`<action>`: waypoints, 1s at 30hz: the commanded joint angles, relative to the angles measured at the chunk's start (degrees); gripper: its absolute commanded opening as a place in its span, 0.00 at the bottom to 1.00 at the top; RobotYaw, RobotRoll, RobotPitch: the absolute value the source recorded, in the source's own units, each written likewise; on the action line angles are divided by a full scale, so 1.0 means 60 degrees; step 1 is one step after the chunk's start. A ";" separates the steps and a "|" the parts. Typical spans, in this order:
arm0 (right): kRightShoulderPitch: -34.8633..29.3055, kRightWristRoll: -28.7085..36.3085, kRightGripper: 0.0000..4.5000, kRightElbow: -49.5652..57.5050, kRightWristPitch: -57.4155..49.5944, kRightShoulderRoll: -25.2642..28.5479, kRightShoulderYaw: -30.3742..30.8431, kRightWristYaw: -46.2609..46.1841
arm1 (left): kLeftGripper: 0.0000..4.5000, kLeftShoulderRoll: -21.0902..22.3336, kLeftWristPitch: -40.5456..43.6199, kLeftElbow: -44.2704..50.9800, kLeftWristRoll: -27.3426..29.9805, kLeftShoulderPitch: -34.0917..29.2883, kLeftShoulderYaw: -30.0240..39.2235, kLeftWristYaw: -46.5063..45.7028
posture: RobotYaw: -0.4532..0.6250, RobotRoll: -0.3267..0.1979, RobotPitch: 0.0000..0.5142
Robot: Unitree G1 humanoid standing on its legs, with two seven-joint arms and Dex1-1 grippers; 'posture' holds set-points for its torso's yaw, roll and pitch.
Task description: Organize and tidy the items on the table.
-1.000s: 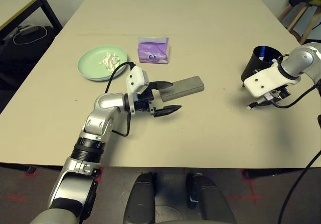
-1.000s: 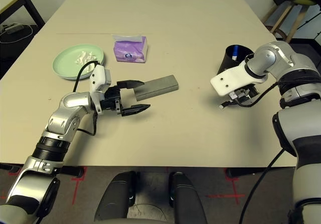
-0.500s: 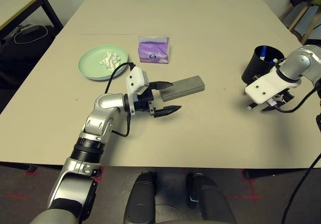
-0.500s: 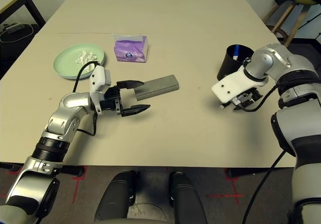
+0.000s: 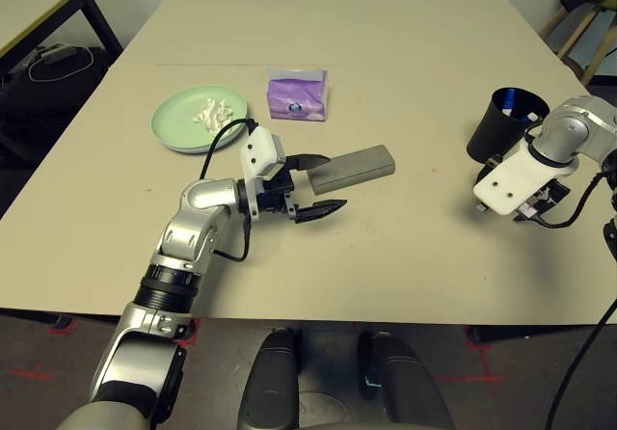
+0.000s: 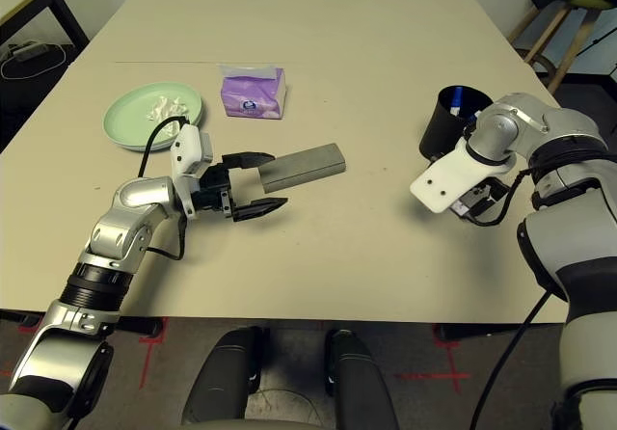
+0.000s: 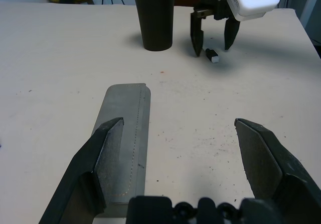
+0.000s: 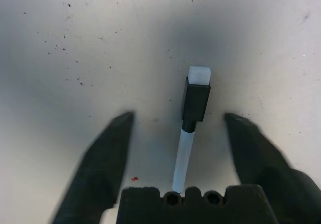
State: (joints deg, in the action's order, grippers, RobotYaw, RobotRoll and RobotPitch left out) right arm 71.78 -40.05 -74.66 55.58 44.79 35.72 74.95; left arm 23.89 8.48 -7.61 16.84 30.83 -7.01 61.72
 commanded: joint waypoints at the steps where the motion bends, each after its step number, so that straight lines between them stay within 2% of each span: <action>1: -0.0140 -0.0027 0.46 -0.0108 -0.0016 0.0004 0.0052 -0.0002 | 1.00 0.0103 0.0008 0.0217 -0.0015 -0.0113 -0.0049 0.0016 | 0.69 0.62 0.34; 5: -0.0213 0.0136 0.09 -0.0115 -0.0073 -0.0110 -0.0057 0.0130 | 1.00 0.0112 0.0016 0.0206 -0.0016 -0.0072 -0.0064 0.0043 | 0.68 0.62 0.34; 6: -0.0212 0.0150 0.07 -0.0115 -0.0083 -0.0121 -0.0072 0.0152 | 1.00 0.0115 0.0030 0.0209 -0.0012 -0.0056 -0.0065 0.0046 | 0.68 0.62 0.34; 11: -0.0150 0.0445 0.08 -0.0160 -0.0323 -0.0158 -0.0285 0.0615 | 1.00 0.0125 0.0041 0.0147 -0.0016 0.0016 -0.0065 0.0068 | 0.68 0.62 0.32; 14: -0.0100 0.1155 0.08 -0.0210 -0.0858 -0.0216 -0.0795 0.1519 | 1.00 0.0150 -0.0001 0.0060 -0.0028 0.0053 -0.0054 0.0107 | 0.68 0.62 0.30; 17: 0.0194 0.2715 0.08 -0.0514 -0.2711 -0.0524 -0.1714 0.2832 | 1.00 0.0181 -0.0064 -0.0003 -0.0008 0.0098 -0.0046 0.0190 | 0.67 0.62 0.29; 21: 0.0493 0.4459 0.08 -0.0160 -0.4188 -0.0547 -0.1829 0.2925 | 1.00 0.0139 -0.0104 0.0004 0.0135 0.0226 0.0003 0.0302 | 0.65 0.62 0.27; 26: -0.0178 0.7959 0.08 0.2791 -0.7177 0.0298 -0.1166 0.2925 | 1.00 0.0017 -0.0089 -0.0066 0.0320 0.0482 0.0092 0.0388 | 0.63 0.62 0.23; 30: -0.0978 0.9727 0.08 0.4851 -0.9440 0.0827 -0.2024 0.2925 | 1.00 -0.0151 -0.0018 -0.0066 0.0425 0.0814 0.0242 0.0186 | 0.62 0.62 0.21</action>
State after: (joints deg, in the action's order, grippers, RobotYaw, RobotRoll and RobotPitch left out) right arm 67.37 14.30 -49.21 4.02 48.97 25.62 92.18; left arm 23.41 8.27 -7.88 18.34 34.44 -5.96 63.17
